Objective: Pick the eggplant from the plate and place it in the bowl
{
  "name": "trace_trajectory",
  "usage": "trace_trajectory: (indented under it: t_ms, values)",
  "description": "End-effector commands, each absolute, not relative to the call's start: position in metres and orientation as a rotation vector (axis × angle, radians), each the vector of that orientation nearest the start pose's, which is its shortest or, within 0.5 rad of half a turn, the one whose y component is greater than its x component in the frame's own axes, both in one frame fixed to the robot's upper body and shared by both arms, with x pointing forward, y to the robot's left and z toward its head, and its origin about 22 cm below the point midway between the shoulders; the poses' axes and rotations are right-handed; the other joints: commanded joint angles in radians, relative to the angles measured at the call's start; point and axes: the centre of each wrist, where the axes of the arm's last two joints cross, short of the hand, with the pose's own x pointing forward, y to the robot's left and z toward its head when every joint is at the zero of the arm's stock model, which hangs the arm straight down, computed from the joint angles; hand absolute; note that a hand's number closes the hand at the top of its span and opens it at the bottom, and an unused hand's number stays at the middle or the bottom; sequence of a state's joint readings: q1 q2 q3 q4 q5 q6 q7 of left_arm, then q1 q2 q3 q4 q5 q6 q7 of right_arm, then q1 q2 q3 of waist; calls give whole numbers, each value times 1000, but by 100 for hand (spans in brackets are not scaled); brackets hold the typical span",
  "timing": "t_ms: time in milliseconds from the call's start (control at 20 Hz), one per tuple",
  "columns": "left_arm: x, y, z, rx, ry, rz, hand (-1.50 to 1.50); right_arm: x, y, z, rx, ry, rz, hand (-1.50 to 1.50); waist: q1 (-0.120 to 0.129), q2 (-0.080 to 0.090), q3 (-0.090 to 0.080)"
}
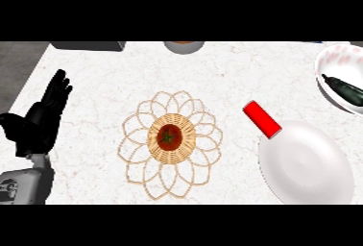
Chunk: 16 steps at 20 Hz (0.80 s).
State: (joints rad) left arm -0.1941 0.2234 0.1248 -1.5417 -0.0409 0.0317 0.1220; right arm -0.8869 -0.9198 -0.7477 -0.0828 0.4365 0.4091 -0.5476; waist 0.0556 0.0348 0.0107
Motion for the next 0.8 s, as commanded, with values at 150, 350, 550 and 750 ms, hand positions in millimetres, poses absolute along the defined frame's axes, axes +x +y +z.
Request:
trace_trajectory:
  t_ms: [150, 350, 550, 750]
  values:
    - [285, 297, 62, 307, -1617, -89, 0, 266, -585, 137, -352, -1642, -1, -150, -11, 4, 3]
    - [286, 295, 69, 290, -1624, -93, 0, 254, -595, 145, -281, -1669, -26, -150, -8, 2, 7]
    - [280, 301, 54, 288, -1596, -65, 0, 238, -606, 151, -219, -1705, -32, -150, -22, -2, 6]
    - [283, 302, 60, 302, -1607, -76, 0, 236, -607, 152, -184, -1724, -42, -150, -18, -4, 7]
